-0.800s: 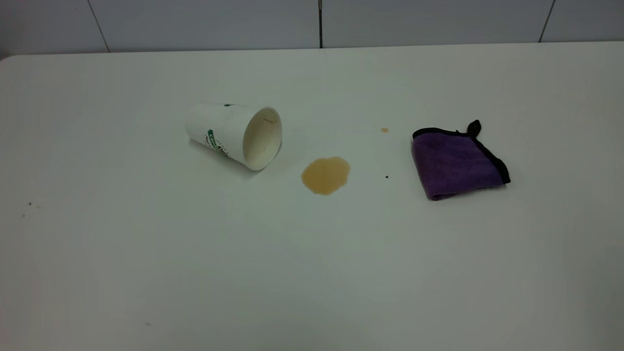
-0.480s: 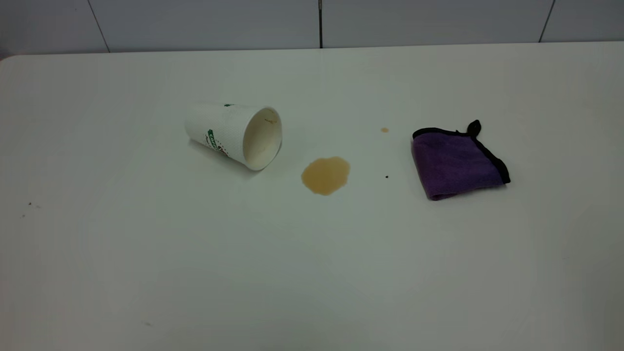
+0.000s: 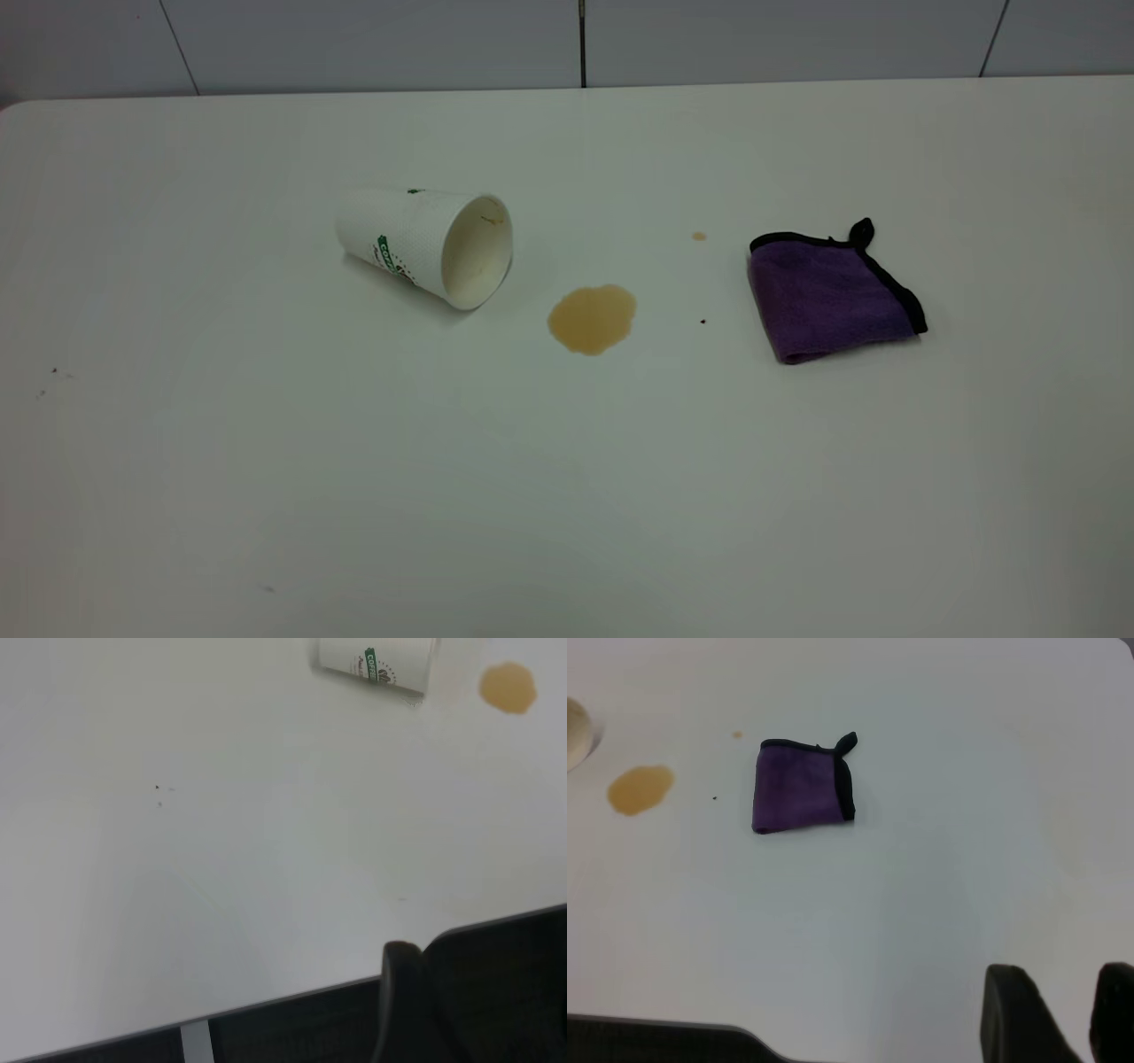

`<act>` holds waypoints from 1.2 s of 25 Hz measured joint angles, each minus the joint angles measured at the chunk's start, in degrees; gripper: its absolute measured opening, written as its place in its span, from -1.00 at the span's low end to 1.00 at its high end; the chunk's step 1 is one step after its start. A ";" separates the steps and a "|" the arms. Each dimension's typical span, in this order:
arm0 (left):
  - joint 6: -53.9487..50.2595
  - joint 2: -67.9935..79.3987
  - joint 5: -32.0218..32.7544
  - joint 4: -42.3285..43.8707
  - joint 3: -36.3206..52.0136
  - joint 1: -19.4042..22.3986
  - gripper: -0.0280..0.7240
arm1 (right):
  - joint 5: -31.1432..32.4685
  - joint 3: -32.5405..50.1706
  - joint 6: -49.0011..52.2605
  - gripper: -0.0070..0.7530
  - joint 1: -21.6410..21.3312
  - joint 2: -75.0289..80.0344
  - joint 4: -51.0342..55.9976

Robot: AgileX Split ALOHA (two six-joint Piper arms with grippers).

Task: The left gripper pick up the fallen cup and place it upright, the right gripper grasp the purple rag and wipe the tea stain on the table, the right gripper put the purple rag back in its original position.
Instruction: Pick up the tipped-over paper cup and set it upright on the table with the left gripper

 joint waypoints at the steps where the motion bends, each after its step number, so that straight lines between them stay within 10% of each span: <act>1: 0.00 0.00 0.00 0.00 0.00 0.00 0.25 | 0.00 0.00 0.00 -0.35 0.00 0.00 0.00; 22: 0.00 0.40 -0.68 1.20 -0.35 0.00 0.25 | 0.00 0.00 0.00 -0.35 0.00 0.00 0.00; 30: 0.18 16.42 -13.95 2.63 -1.73 0.00 0.26 | 0.00 0.00 0.00 -0.35 0.00 0.00 0.00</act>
